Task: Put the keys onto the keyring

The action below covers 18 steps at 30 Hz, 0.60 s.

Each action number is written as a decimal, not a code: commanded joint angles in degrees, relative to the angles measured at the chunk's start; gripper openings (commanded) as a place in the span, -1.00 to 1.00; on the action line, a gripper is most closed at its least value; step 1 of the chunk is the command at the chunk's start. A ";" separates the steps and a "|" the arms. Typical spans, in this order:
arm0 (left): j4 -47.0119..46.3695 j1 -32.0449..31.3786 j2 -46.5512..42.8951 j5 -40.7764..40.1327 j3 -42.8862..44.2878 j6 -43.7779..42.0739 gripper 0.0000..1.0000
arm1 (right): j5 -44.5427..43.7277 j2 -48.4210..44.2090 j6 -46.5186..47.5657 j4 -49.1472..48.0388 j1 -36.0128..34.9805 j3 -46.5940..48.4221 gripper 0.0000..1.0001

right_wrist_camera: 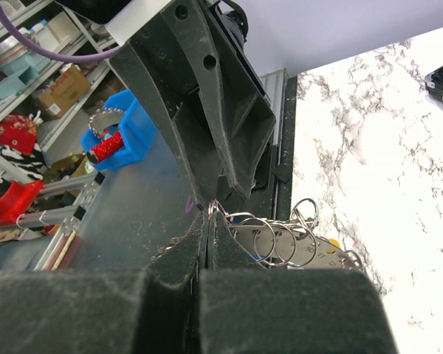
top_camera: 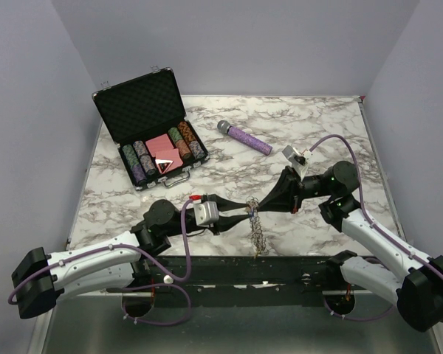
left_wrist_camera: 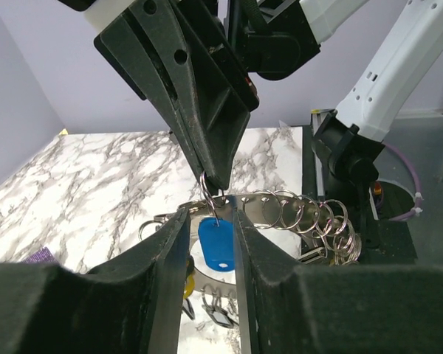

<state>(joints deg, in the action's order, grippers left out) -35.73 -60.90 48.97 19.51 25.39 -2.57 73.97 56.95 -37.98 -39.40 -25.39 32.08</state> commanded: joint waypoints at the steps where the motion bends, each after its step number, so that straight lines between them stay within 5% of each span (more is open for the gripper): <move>1: 0.83 -0.79 1.04 -1.40 1.42 -1.56 -0.33 | -1.82 -0.52 -0.78 -2.79 0.43 -0.35 -0.99; 18: 5.40 -1.23 2.09 -2.54 4.05 -1.65 -1.00 | -2.61 -0.26 -1.57 -2.79 0.69 -0.43 -0.99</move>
<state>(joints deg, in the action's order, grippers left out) -32.73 -61.65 50.68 18.17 26.96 -3.86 73.12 56.95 -38.63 -39.42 -25.36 32.05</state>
